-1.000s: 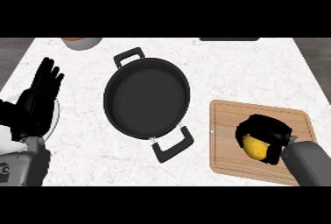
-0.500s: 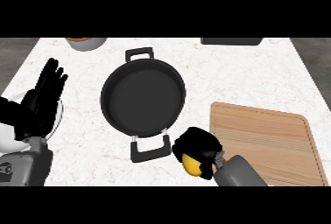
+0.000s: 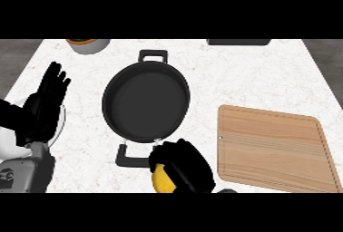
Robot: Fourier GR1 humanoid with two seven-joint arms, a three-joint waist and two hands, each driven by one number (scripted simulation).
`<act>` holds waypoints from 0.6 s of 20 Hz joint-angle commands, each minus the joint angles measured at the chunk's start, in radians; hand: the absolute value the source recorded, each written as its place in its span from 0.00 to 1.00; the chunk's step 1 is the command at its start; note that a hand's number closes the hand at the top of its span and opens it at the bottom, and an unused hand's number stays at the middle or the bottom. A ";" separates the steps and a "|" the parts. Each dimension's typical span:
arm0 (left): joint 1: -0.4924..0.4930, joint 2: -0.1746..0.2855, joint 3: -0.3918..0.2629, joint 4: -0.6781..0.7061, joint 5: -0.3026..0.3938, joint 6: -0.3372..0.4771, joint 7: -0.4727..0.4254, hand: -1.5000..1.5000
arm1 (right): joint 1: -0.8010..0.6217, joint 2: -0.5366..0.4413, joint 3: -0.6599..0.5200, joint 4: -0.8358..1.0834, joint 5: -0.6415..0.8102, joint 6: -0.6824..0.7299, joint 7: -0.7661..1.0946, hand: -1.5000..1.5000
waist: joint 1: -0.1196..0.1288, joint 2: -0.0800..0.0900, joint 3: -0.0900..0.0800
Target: Pick the lemon from the cutting board and place it in the pot
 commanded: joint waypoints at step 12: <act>-0.035 0.013 0.003 -0.002 0.002 -0.009 0.017 0.50 | -0.330 0.008 0.263 -0.227 0.145 -0.391 0.917 1.00 | 0.026 0.025 -0.004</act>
